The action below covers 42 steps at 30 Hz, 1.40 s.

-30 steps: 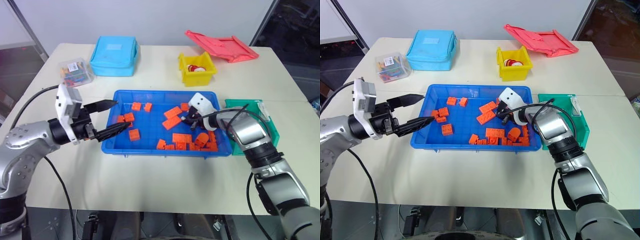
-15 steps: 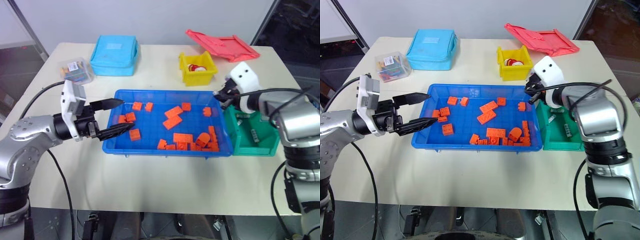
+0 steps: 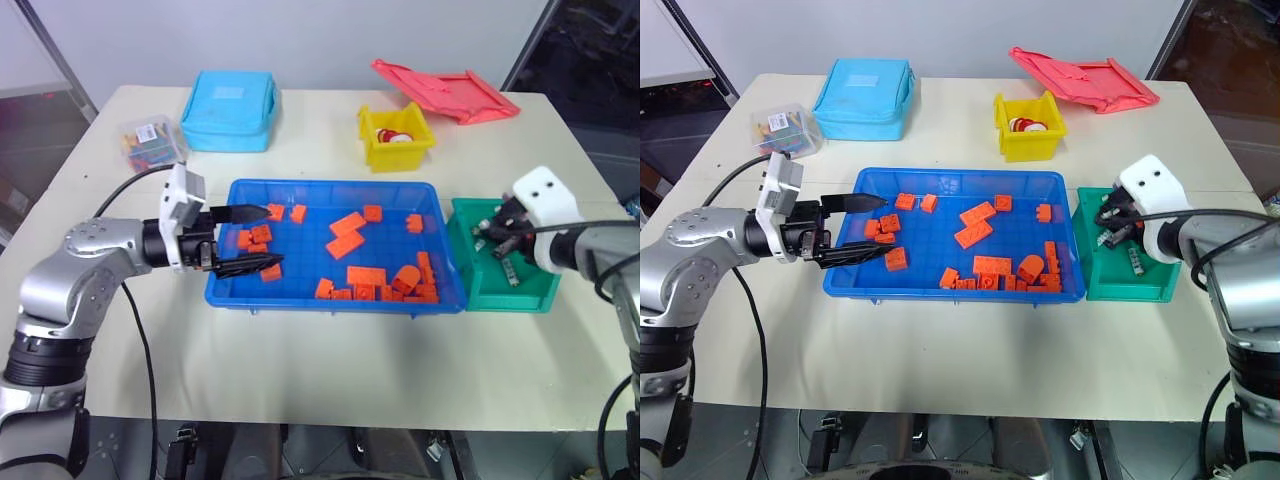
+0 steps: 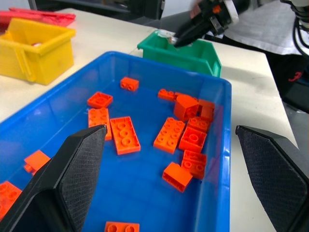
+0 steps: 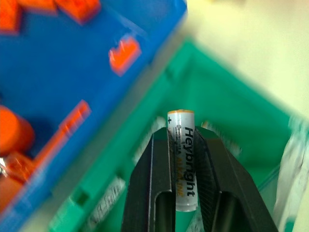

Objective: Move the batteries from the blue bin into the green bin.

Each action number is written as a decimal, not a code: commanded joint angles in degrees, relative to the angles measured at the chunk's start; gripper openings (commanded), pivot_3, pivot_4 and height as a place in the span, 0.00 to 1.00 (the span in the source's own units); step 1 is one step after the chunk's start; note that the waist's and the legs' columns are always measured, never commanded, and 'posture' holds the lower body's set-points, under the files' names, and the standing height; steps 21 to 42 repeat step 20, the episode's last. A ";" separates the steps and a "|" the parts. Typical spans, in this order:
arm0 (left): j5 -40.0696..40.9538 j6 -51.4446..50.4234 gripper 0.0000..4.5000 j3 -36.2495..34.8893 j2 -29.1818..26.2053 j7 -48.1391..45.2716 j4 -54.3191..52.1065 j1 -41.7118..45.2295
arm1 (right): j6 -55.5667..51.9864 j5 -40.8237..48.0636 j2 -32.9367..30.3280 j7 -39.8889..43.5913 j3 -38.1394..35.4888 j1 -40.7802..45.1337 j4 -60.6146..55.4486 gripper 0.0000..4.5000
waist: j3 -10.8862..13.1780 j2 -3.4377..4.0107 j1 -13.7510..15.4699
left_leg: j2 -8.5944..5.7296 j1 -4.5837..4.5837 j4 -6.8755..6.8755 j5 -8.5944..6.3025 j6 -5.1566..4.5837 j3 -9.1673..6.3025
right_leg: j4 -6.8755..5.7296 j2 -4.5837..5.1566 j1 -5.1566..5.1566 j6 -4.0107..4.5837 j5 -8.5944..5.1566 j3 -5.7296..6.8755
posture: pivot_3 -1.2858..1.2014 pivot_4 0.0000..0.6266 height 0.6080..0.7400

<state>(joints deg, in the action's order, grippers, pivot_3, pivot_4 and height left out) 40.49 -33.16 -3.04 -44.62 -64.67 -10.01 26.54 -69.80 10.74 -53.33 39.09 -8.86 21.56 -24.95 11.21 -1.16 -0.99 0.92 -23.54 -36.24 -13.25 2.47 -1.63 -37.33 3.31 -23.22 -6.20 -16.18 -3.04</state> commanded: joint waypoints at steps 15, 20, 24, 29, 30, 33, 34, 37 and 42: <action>-12.68 13.05 1.00 -14.17 1.98 19.77 12.44 1.99 | 31.88 -3.80 2.54 -13.15 -15.69 0.59 23.51 0.98 | 0.01 -0.02 0.15 | -0.03 0.01 0.02 0.00 -0.01 0.01 | 0.01 0.04 0.01 -0.01 0.01 0.00 | 0.52 0.24 1.00; -13.44 13.63 1.00 -19.48 2.55 25.36 12.69 -3.46 | 38.41 -3.02 2.20 -13.52 -19.20 -1.40 29.80 0.98 | 0.00 -0.01 -0.19 | -0.02 0.02 0.01 -0.01 -0.02 0.07 | 0.01 0.08 0.00 -0.01 0.01 -0.03 | 0.52 0.24 1.00; -13.44 13.63 1.00 -19.48 2.55 25.36 12.69 -3.46 | 38.41 -3.02 2.20 -13.52 -19.20 -1.40 29.80 0.98 | 0.00 -0.01 -0.19 | -0.02 0.02 0.01 -0.01 -0.02 0.07 | 0.01 0.08 0.00 -0.01 0.01 -0.03 | 0.52 0.24 1.00; -13.44 13.63 1.00 -19.48 2.55 25.36 12.69 -3.46 | 38.41 -3.02 2.20 -13.52 -19.20 -1.40 29.80 0.98 | 0.00 -0.01 -0.19 | -0.02 0.02 0.01 -0.01 -0.02 0.07 | 0.01 0.08 0.00 -0.01 0.01 -0.03 | 0.52 0.24 1.00; -13.44 13.63 1.00 -19.48 2.55 25.36 12.69 -3.46 | 38.41 -3.02 2.20 -13.52 -19.20 -1.40 29.80 0.98 | 0.00 -0.01 -0.19 | -0.02 0.02 0.01 -0.01 -0.02 0.07 | 0.01 0.08 0.00 -0.01 0.01 -0.03 | 0.52 0.24 1.00; -13.44 13.63 1.00 -19.48 2.55 25.36 12.69 -3.46 | 38.41 -3.02 2.20 -13.52 -19.20 -1.40 29.80 0.98 | 0.00 -0.01 -0.19 | -0.02 0.02 0.01 -0.01 -0.02 0.07 | 0.01 0.08 0.00 -0.01 0.01 -0.03 | 0.52 0.24 1.00; -13.44 13.63 1.00 -19.48 2.55 25.36 12.69 -3.46 | 38.41 -3.02 2.20 -13.52 -19.20 -1.40 29.80 0.98 | 0.00 -0.01 -0.19 | -0.02 0.02 0.01 -0.01 -0.02 0.07 | 0.01 0.08 0.00 -0.01 0.01 -0.03 | 0.52 0.24 1.00; -13.44 13.63 1.00 -19.48 2.55 25.36 12.69 -3.46 | 38.41 -3.02 2.20 -13.52 -19.20 -1.40 29.80 0.98 | 0.00 -0.01 -0.19 | -0.02 0.02 0.01 -0.01 -0.02 0.07 | 0.01 0.08 0.00 -0.01 0.01 -0.03 | 0.52 0.24 1.00; -13.44 13.63 1.00 -19.48 2.55 25.36 12.69 -3.46 | 38.41 -3.02 2.20 -13.52 -19.20 -1.40 29.80 0.98 | 0.00 -0.01 -0.19 | -0.02 0.02 0.01 -0.01 -0.02 0.07 | 0.01 0.08 0.00 -0.01 0.01 -0.03 | 0.52 0.24 1.00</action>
